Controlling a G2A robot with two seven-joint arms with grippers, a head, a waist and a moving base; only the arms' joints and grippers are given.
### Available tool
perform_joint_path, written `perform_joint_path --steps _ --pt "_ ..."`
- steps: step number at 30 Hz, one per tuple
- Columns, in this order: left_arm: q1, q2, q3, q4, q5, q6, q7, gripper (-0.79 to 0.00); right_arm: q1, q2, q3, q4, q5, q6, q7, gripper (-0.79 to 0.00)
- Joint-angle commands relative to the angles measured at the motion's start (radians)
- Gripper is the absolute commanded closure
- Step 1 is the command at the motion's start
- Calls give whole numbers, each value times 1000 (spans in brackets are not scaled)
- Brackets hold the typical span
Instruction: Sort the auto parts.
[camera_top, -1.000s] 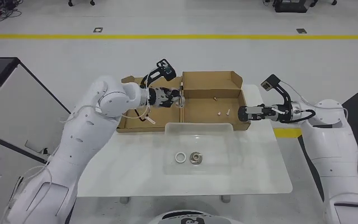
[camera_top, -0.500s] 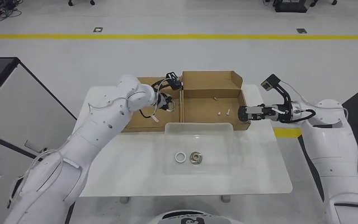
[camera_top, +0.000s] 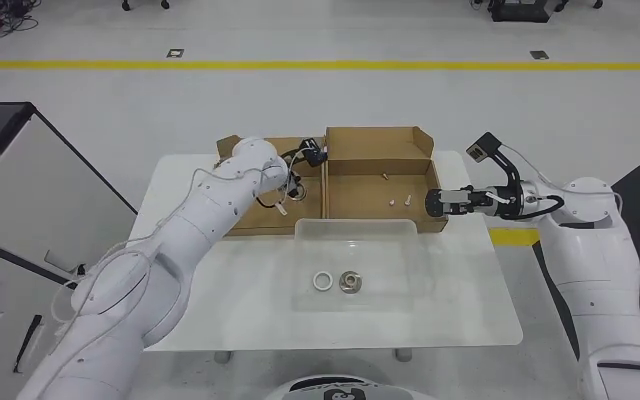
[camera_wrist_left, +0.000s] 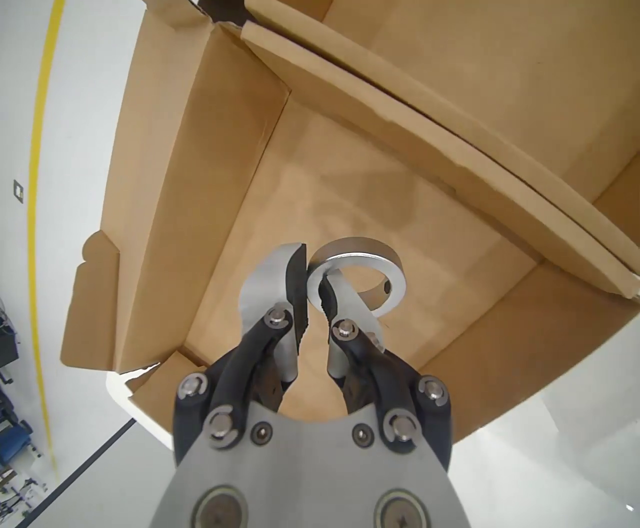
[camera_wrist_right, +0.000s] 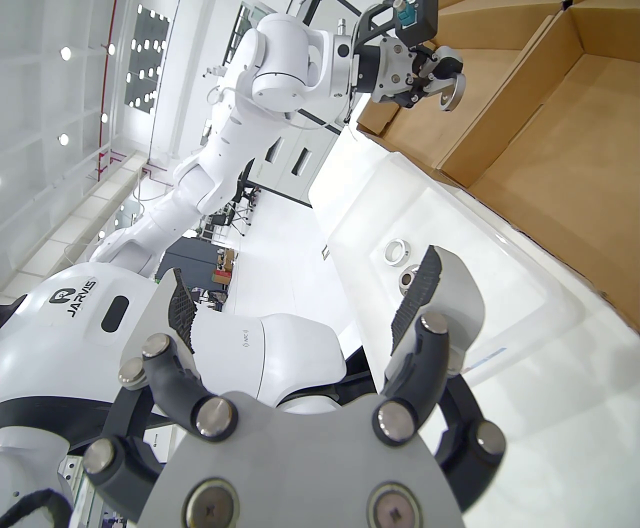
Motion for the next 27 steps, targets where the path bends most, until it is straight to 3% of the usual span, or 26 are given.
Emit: perform_joint_path --steps 1,8,16,17,18,20,21,22,23,24,26,27 --pt "-8 -24 17 55 8 4 18 0 0 0 0 0 1 0 0 -785" --pt "-23 -91 55 192 33 2 56 0 0 0 0 0 1 0 0 -785" --pt "-35 -147 72 300 46 -7 84 0 0 0 0 0 1 0 0 -785" --pt "-37 -153 73 311 49 -7 87 -65 0 0 0 0 1 0 0 -785" --pt "-38 -158 72 322 46 -8 90 -243 0 0 0 0 1 0 0 -785" --pt "-43 -167 73 342 49 -13 94 -372 0 0 0 0 1 0 0 -785" --pt "-46 -171 71 353 48 -14 98 -493 0 0 0 0 1 0 0 -785" --pt "-50 -175 71 363 49 -15 102 -520 0 0 0 0 1 0 0 -785" --pt "-53 -178 70 371 50 -17 107 -613 0 0 0 0 1 0 0 -785" --pt "-56 -181 68 379 50 -18 112 -625 0 0 0 0 1 0 0 -785" --pt "-63 -186 65 393 49 -21 121 -773 0 0 0 0 1 0 0 -785" --pt "-67 -189 63 399 48 -23 123 -785 0 0 0 0 1 0 0 -785"
